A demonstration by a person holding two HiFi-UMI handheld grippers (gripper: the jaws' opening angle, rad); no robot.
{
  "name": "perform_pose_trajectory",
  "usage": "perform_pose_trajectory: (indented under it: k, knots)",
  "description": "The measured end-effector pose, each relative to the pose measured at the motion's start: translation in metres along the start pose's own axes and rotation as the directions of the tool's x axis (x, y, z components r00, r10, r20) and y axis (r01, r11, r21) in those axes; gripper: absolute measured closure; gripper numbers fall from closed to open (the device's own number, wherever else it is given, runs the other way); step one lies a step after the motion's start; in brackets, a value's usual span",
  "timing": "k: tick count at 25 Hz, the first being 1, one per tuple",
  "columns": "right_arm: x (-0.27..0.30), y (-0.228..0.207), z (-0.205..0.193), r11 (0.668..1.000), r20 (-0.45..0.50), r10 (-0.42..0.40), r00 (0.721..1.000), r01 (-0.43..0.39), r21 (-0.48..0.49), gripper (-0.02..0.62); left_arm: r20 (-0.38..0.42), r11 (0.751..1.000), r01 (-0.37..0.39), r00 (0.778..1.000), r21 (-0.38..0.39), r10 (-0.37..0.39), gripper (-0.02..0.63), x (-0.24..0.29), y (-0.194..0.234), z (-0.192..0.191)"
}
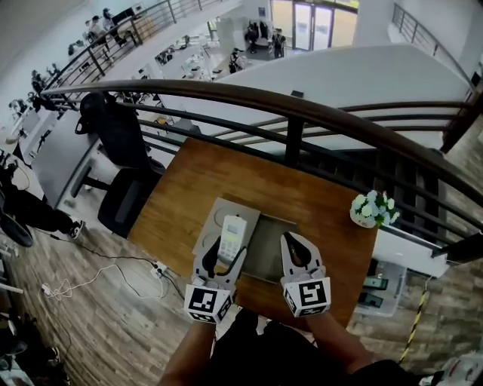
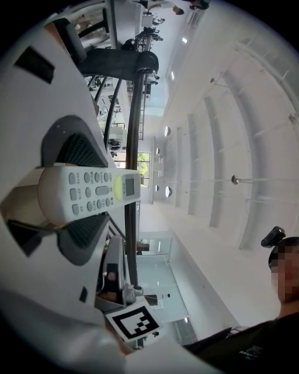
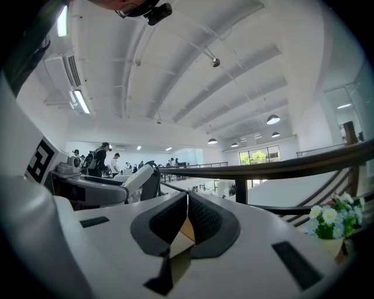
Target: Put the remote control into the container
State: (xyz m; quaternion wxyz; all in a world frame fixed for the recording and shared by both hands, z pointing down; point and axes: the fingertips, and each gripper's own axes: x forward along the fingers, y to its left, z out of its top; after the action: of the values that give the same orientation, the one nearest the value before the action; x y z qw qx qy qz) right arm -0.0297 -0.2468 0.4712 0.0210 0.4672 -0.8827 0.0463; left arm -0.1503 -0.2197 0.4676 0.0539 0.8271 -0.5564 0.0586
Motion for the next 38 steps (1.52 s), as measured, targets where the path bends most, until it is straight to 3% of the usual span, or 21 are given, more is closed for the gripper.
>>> perform_pose_trajectory:
  k: [14, 20, 25, 38]
  knots:
    - [0.007, -0.023, -0.039, 0.996, -0.095, -0.086, 0.992, 0.088, 0.011, 0.566, -0.12, 0.993, 0.106, 0.987, -0.044, -0.111, 0.348, 0.044, -0.019, -0.05]
    - [0.003, -0.041, -0.058, 0.992, -0.127, -0.125, 0.984, 0.125, -0.005, 0.566, -0.172, 0.988, 0.152, 0.973, -0.026, -0.155, 0.348, 0.058, -0.038, -0.076]
    - [0.006, -0.058, -0.063, 0.989, -0.141, -0.146, 0.979, 0.144, -0.02, 0.566, -0.207, 0.988, 0.152, 0.967, -0.014, -0.151, 0.348, 0.073, -0.041, -0.095]
    - [0.005, -0.07, -0.084, 0.986, -0.172, -0.161, 0.972, 0.164, 0.003, 0.566, -0.349, 0.989, 0.138, 0.926, -0.05, -0.146, 0.348, 0.104, -0.053, -0.156]
